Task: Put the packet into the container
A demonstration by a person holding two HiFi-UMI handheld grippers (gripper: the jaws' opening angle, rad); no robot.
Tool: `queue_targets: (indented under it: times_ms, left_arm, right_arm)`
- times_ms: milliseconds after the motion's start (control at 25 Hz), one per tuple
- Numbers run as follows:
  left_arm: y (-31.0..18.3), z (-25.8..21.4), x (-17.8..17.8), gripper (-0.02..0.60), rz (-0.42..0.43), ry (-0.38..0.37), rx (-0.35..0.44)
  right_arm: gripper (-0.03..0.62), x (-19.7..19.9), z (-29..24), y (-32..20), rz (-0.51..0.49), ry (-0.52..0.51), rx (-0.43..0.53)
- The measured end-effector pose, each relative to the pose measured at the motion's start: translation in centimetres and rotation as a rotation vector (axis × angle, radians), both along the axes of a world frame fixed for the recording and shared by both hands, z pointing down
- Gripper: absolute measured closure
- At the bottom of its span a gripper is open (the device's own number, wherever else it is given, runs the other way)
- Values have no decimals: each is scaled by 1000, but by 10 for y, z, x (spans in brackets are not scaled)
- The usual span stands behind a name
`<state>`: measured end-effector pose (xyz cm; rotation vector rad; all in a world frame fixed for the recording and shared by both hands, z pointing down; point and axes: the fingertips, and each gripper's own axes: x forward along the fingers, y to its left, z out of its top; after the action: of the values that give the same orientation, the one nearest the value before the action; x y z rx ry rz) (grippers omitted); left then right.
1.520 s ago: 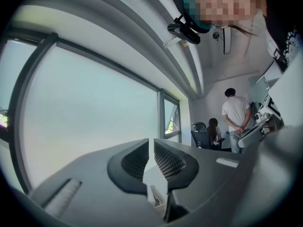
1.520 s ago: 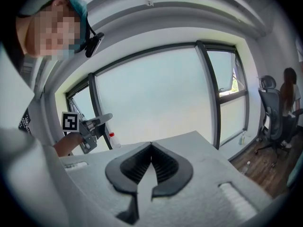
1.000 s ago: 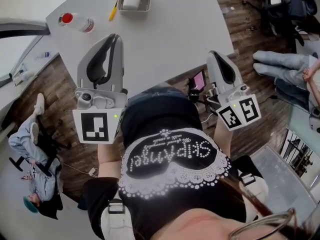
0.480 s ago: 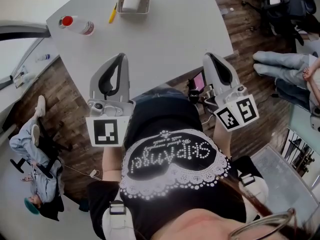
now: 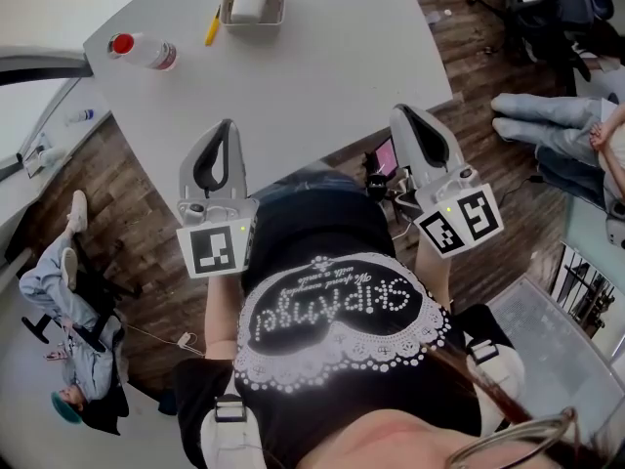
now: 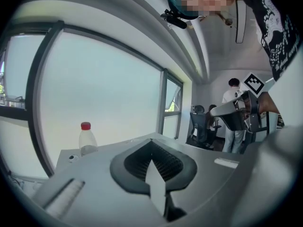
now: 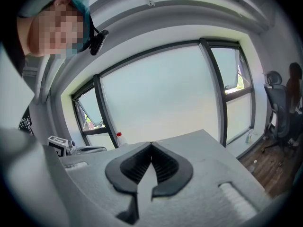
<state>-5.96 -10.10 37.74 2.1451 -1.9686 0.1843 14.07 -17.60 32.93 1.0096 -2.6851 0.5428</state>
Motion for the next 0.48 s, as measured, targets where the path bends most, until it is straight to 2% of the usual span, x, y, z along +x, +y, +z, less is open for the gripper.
queue_targets:
  times_ms: [280,480]
  left_arm:
    - [10,26,6,578,-20,36,-64]
    - [9,26,7,578,-12,49,-71]
  right_arm:
    - [592,3,3,7,6,12,-15]
    - [592,6,11,20,-9,51,-31]
